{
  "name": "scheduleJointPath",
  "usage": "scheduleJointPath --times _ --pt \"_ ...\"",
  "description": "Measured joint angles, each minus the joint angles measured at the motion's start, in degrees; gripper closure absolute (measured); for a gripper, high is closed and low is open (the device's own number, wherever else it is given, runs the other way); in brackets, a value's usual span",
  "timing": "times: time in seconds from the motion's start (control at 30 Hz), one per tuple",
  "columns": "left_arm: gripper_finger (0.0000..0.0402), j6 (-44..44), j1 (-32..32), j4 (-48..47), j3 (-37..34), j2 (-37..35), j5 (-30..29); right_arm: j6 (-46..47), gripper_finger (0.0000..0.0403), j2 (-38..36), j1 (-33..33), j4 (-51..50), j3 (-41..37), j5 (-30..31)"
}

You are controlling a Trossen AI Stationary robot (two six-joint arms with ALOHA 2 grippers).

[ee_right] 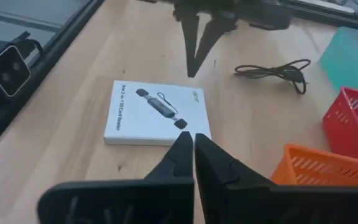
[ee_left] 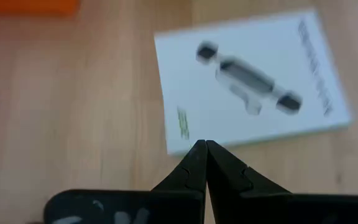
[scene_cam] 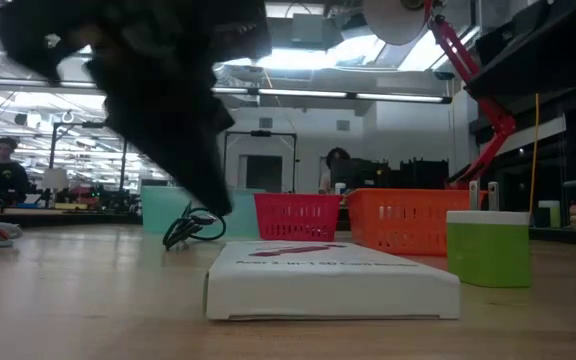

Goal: Pick and place items into bin
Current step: Put the left white card reader box into the blue bin

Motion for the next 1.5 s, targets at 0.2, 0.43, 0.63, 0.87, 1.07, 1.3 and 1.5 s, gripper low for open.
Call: scheduleJointPath --times 0.2,0.43,0.63,0.87,1.07,1.3,1.5 --pt "0.0400 0.50 0.38 -0.56 -0.02 1.39 -0.16 -0.14 0.0403 0.00 -0.19 -0.26 0.00 0.00" --pt "0.0400 1.91 1.53 -0.15 -0.01 1.33 0.09 -0.01 0.0403 0.00 -0.51 -0.25 0.00 0.00" --pt "0.0400 1.91 2.36 -0.17 -0.01 1.33 0.92 0.60 0.0403 0.00 -0.51 -0.25 0.00 -0.02" --pt "0.0400 2.30 2.32 0.19 -0.03 2.23 3.07 1.32 0.0402 0.00 -0.51 -0.25 0.00 -0.02" --pt "0.0400 2.37 2.43 0.21 0.04 3.14 3.28 1.36 0.0402 0.00 -0.51 -0.25 0.02 -0.04" --pt "0.0400 2.30 2.86 -0.30 -0.06 4.07 4.17 1.50 0.0402 0.00 -0.51 -0.25 0.02 -0.04" --pt "0.0400 3.81 2.77 -0.51 0.00 2.82 4.30 1.45 0.0402 0.00 -0.51 -0.25 0.02 -0.04"
